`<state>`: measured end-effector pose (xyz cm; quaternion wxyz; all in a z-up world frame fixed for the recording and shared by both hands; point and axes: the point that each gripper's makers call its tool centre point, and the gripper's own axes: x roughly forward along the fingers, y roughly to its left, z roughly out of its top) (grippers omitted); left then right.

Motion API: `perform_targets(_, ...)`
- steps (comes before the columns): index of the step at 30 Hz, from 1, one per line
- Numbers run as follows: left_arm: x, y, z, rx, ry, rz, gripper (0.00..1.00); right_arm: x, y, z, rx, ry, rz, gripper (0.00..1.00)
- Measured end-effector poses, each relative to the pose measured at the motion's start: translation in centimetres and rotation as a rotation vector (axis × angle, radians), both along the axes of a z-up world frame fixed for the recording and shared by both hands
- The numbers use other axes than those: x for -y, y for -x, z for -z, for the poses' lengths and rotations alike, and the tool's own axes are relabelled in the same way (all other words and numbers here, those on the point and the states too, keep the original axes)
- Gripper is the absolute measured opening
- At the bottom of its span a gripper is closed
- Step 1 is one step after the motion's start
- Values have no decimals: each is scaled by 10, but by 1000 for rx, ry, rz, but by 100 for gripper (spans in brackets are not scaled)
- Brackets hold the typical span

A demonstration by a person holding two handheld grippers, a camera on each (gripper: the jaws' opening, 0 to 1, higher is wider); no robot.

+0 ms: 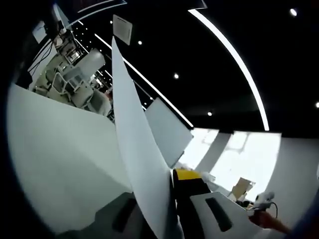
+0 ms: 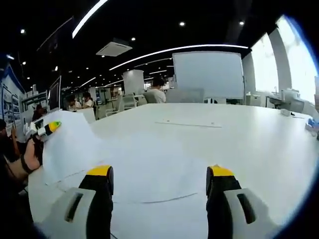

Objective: Organize the stack of printing papers by aligning and flattening the scattered papers on the table

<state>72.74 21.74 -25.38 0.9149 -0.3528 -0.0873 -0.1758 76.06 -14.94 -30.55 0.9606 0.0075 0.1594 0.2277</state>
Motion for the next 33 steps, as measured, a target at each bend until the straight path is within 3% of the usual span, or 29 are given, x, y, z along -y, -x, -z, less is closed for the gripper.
perform_targets(11, -1, 0, 0, -1, 1, 0, 8, 5, -9, 14, -2, 24, 24, 68)
perform_targets(33, 0, -1, 1, -1, 11, 1, 8, 15, -13, 44, -54, 151, 55, 57)
